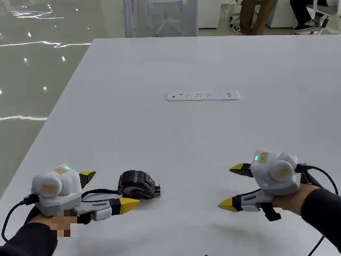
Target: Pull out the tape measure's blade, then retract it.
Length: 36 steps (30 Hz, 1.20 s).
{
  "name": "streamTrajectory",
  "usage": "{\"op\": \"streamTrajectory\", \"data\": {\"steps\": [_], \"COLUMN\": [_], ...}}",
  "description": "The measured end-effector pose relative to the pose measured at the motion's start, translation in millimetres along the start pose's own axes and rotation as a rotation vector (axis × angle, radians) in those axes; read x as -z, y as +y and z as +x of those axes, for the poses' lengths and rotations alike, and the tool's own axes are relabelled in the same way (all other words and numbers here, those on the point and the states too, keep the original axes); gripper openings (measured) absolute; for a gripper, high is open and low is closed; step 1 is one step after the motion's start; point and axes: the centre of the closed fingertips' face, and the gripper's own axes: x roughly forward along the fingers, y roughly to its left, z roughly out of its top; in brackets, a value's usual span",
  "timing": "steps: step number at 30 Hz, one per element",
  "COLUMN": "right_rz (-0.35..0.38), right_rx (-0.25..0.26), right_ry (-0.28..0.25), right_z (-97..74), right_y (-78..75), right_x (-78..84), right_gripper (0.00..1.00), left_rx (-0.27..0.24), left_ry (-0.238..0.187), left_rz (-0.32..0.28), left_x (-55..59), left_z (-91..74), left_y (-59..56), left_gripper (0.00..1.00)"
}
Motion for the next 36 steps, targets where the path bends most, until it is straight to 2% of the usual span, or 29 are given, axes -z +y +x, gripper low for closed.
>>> {"op": "streamTrajectory", "data": {"steps": [2,3,4,8,11,13,16,19,22,27,31,36], "right_rz": [0.028,0.065,0.081,0.089,0.124,0.122,0.121,0.118,0.132,0.13,0.133,0.148], "right_rx": [0.018,0.025,0.03,0.054,0.07,0.081,0.093,0.104,0.119,0.12,0.116,0.119], "right_ry": [-0.032,-0.05,-0.049,-0.025,-0.021,-0.012,0.004,0.004,0.002,0.011,0.015,0.014], "right_z": [-8.6,-14.5,-17.5,-30.9,-40.2,-46.3,-53.9,-62.0,-70.0,-76.5,-77.7,-78.4], "right_y": [-2.2,-2.1,-2.6,-5.9,-11.2,-13.6,-15.6,-17.8,-22.6,-19.3,-17.9,-18.2], "right_x": [3.2,6.0,9.7,30.3,41.0,49.0,59.1,63.6,68.4,73.5,77.2,79.4], "right_gripper": [0.62,0.64,0.65,0.7,0.74,0.76,0.8,0.87,0.91,0.94,0.95,0.95], "left_rx": [0.003,-0.014,-0.026,-0.033,-0.021,-0.034,-0.034,-0.041,-0.052,-0.062,-0.053,-0.051], "left_ry": [-0.016,-0.015,-0.005,0.018,-0.001,0.009,0.004,-0.006,-0.005,-0.003,-0.001,0.011], "left_rz": [0.036,0.083,0.096,0.092,0.091,0.092,0.068,0.061,0.084,0.099,0.128,0.133], "left_x": [-0.6,0.2,2.3,7.0,6.1,9.4,11.1,9.8,9.7,5.7,5.9,8.2], "left_z": [-2.5,-4.3,-5.7,-10.8,-16.3,-18.5,-21.4,-24.8,-27.1,-28.6,-27.3,-27.6], "left_y": [-2.1,0.4,2.0,5.0,5.1,16.3,22.0,26.4,27.5,29.0,28.4,28.6], "left_gripper": [1.0,1.0,1.0,1.0,1.0,1.0,1.0,1.0,1.0,1.0,1.0,1.0]}}
